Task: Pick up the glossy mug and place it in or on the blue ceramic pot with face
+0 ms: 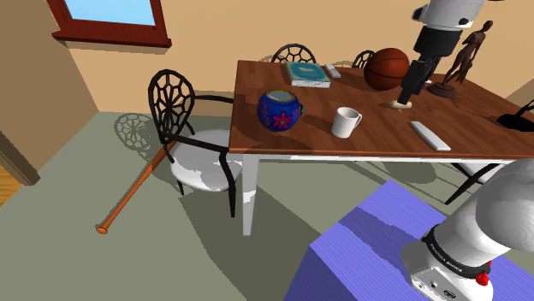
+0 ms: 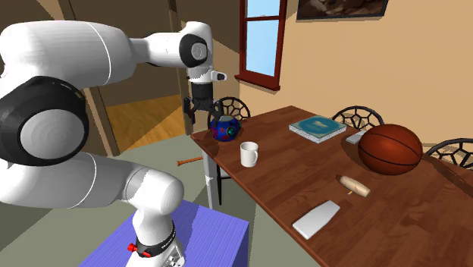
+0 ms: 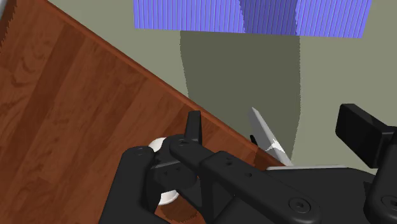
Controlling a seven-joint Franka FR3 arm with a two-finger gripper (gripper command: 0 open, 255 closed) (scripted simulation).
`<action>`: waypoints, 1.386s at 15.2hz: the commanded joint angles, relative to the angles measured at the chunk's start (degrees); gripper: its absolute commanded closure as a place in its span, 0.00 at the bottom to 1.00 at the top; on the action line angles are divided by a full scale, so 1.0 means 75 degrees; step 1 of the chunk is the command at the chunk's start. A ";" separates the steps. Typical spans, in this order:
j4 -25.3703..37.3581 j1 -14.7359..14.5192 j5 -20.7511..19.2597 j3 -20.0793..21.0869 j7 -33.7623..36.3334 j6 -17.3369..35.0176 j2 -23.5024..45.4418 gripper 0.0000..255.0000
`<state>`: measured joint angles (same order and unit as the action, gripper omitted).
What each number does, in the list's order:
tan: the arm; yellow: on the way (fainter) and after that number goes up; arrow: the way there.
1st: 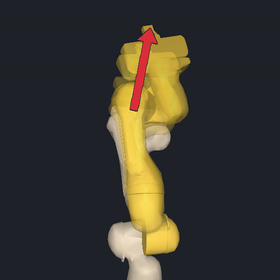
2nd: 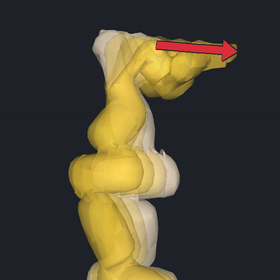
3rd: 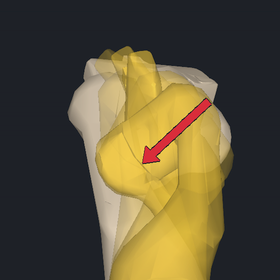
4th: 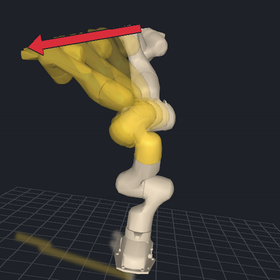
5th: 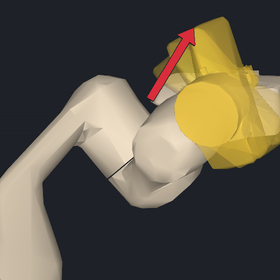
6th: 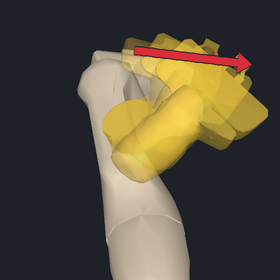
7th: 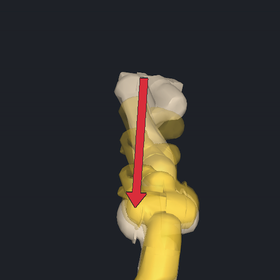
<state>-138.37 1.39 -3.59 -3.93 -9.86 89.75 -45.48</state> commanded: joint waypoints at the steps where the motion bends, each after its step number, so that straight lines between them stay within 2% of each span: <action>1: 0.0000 0.0000 0.0000 0.0000 0.0000 0.0000 0.0000 0.00; 11: -0.0315 0.0160 -0.0214 -0.0358 0.0047 0.2861 0.2136 0.00; 21: 0.0511 0.0256 -0.0118 -0.0705 -0.0014 0.5213 0.4907 0.00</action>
<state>-135.73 3.18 -4.65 -8.89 -9.72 127.42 -10.88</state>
